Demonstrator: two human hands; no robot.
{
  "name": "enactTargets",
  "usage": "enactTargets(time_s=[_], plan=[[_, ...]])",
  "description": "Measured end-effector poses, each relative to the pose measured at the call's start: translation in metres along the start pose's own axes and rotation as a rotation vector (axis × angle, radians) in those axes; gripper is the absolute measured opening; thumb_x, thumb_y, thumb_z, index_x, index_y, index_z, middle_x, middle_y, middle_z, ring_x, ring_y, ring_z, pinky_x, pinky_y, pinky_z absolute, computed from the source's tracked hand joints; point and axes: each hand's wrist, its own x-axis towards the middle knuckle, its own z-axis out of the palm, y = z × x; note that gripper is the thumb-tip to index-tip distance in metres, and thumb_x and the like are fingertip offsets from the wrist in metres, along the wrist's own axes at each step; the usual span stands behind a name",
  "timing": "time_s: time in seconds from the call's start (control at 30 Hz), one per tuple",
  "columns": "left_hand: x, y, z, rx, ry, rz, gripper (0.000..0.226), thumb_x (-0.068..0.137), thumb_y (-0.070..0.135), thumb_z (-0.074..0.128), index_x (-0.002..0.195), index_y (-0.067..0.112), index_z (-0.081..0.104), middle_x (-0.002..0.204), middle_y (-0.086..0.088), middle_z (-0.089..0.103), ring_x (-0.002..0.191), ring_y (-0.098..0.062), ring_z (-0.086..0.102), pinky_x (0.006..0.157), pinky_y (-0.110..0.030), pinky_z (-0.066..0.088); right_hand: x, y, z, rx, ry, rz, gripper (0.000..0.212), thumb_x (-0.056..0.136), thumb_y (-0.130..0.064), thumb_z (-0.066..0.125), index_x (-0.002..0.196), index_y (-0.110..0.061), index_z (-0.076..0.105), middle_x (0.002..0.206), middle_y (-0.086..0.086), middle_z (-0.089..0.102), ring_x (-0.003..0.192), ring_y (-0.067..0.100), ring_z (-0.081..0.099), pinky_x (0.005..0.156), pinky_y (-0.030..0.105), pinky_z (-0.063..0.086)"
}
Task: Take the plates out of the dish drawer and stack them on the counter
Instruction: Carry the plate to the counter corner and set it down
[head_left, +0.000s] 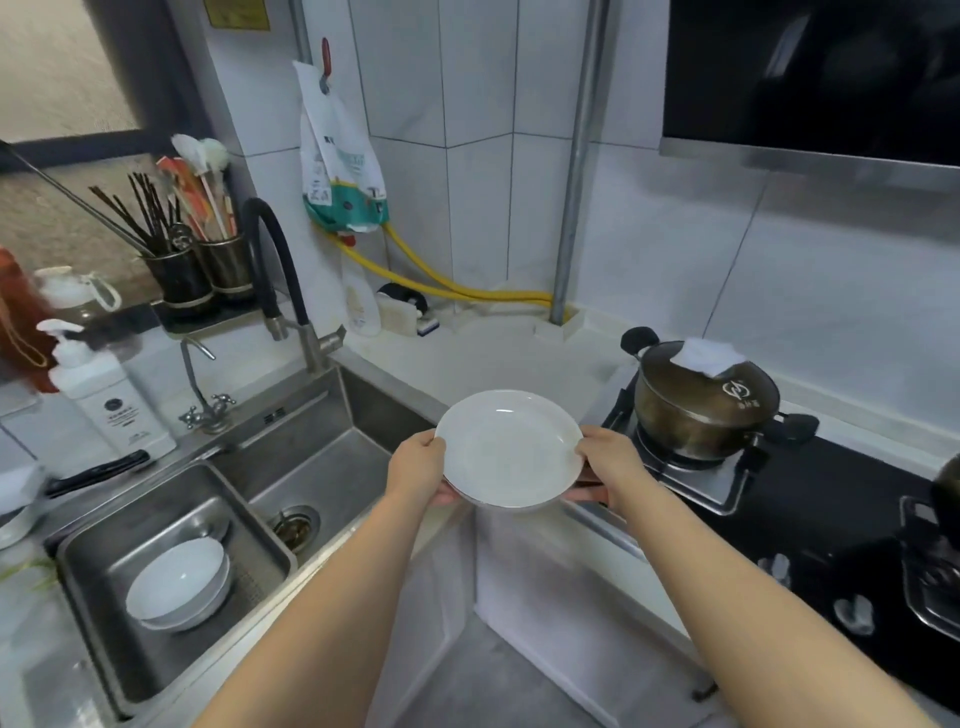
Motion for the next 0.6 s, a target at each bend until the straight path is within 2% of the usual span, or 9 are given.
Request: enactTargets(time_s=[0.07,0.13,0.23,0.3,0.47,0.6], plan=[[0.017,0.004,0.005,-0.003,0.023,0.0,0.032,0.079,0.011,0.036,0.089,0.014,0.067,0.048,0.001,0.056,0.033,-0.02,0.05,0.051,-0.031,0.052,0.022,-0.01,0.002,-0.02,-0.03,-0.004,0.043,0.084,0.005,0.036,0.098,-0.02,0.068,0.096,0.013,0.067,0.08,0.031,0.066,0.046,0.036,0.057],[0.031,0.011,0.011,0.003,0.06,0.003,0.033,0.08,0.012,0.036,0.09,0.015,0.068,0.059,-0.005,0.062,0.039,-0.023,0.057,0.055,-0.038,0.059,0.043,-0.021,0.004,-0.029,-0.071,0.004,0.042,0.086,0.004,0.036,0.099,-0.022,0.066,0.091,0.006,0.065,0.077,0.024,0.063,0.046,0.034,0.057],[0.053,0.021,0.022,-0.007,0.115,-0.01,0.03,0.084,0.012,0.037,0.085,0.019,0.066,0.073,-0.011,0.066,0.053,-0.029,0.063,0.061,-0.045,0.061,0.073,-0.038,0.003,-0.044,-0.12,0.0,0.041,0.086,0.004,0.037,0.082,-0.024,0.067,0.079,0.001,0.064,0.068,0.019,0.061,0.045,0.033,0.057],[0.067,0.027,0.029,-0.018,0.138,-0.012,0.027,0.086,0.011,0.037,0.079,0.021,0.061,0.074,-0.012,0.064,0.054,-0.031,0.062,0.062,-0.048,0.059,0.093,-0.047,0.002,-0.05,-0.131,-0.001,0.043,0.087,0.004,0.037,0.077,-0.027,0.064,0.078,0.001,0.063,0.067,0.02,0.061,0.048,0.035,0.058],[0.096,0.037,0.038,-0.06,0.155,-0.035,0.027,0.086,0.01,0.037,0.078,0.021,0.06,0.067,-0.011,0.063,0.046,-0.028,0.062,0.049,-0.038,0.059,0.134,-0.058,0.006,-0.077,-0.143,0.008,0.039,0.085,0.005,0.037,0.092,-0.021,0.065,0.084,0.005,0.061,0.073,0.023,0.059,0.061,0.043,0.058],[0.123,0.041,0.038,-0.039,0.171,-0.082,0.026,0.087,0.012,0.038,0.075,0.02,0.059,0.062,-0.011,0.063,0.045,-0.027,0.063,0.039,-0.026,0.051,0.159,-0.065,0.016,-0.079,-0.145,0.013,0.041,0.084,0.004,0.037,0.084,-0.025,0.066,0.083,0.004,0.064,0.07,0.022,0.061,0.054,0.039,0.058]])
